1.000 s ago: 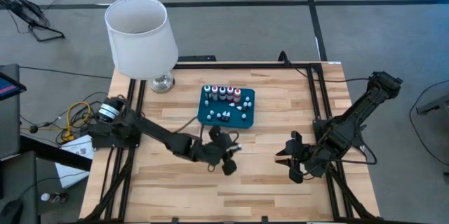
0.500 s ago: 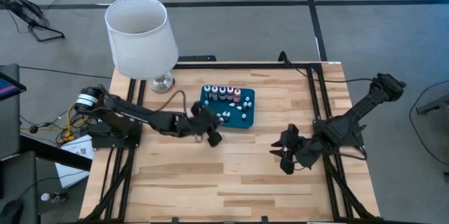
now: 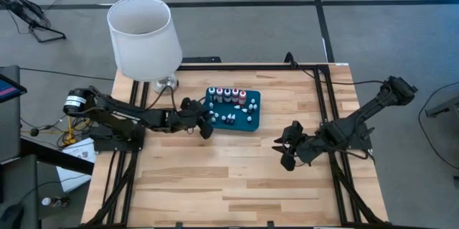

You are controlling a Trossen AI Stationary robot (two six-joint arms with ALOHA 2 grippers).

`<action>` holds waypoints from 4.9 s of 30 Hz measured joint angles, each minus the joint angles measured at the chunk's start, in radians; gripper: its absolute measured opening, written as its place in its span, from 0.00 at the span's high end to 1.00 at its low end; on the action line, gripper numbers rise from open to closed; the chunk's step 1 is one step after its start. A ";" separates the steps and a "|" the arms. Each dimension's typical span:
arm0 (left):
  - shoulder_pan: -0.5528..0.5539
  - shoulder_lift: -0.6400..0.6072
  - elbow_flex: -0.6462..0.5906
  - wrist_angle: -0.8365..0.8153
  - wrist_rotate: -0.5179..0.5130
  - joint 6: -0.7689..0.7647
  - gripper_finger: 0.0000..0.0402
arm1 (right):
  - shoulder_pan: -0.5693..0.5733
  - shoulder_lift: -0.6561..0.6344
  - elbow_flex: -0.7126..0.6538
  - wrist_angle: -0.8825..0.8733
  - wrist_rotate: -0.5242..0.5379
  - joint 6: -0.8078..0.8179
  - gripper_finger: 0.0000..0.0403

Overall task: Pick & Place food coloring
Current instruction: Put the small green food coloring bottle into the bin, then return to Home Position

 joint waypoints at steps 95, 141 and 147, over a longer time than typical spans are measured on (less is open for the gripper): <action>0.217 0.121 -0.062 0.168 0.300 0.200 0.70 | -0.119 0.000 0.000 0.069 -0.079 -0.077 0.71; 0.243 -0.718 -0.100 -0.056 0.638 0.331 0.70 | -0.280 -0.513 0.213 -0.273 -0.178 -0.508 0.71; 0.240 -0.878 -0.194 -0.019 0.656 0.308 0.70 | -0.272 -0.693 0.031 -0.083 -0.206 -0.508 0.71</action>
